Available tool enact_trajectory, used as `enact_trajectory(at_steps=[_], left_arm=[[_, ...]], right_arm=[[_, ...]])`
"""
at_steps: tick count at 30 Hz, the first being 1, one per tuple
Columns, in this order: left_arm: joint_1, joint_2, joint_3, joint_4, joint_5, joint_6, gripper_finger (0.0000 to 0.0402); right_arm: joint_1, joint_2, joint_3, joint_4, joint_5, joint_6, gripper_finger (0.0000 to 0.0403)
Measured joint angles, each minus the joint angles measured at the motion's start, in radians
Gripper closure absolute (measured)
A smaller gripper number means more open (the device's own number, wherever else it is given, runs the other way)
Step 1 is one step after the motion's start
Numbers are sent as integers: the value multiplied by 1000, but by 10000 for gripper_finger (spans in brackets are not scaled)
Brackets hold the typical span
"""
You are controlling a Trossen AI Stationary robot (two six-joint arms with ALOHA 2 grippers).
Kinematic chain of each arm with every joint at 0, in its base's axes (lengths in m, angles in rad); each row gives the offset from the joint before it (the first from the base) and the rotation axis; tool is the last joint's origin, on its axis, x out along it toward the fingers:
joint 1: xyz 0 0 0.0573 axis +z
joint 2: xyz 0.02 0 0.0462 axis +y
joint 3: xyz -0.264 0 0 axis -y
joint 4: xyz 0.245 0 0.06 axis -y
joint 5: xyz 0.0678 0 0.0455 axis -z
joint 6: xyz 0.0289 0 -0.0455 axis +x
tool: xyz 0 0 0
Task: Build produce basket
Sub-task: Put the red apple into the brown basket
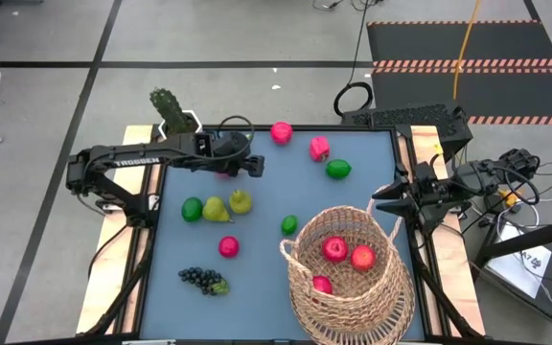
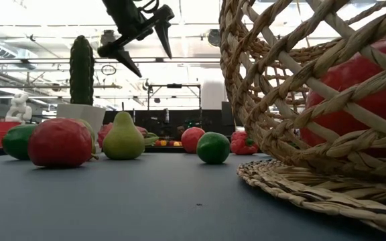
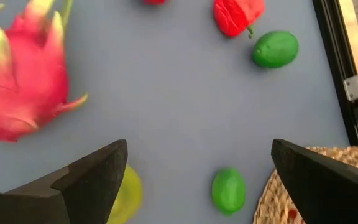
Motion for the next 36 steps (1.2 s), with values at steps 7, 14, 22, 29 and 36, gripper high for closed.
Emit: enact_trajectory(at_steps=[7, 14, 22, 29, 36], left_arm=[[42, 0, 0, -7, 1, -2, 5], [31, 10, 0, -143, 33, -51, 5], [-2, 41, 0, -231, 105, -78, 5], [-22, 66, -1, -54, 77, -43, 5], [41, 133, 1, 163, 80, -10, 6]], right_arm=[[0, 0, 0, -1, -1, 76, 264], [0, 1, 0, 1, -1, 135, 264], [0, 14, 0, 2, -1, 168, 264], [0, 36, 0, 25, -1, 168, 264], [0, 47, 0, 52, -1, 167, 264]])
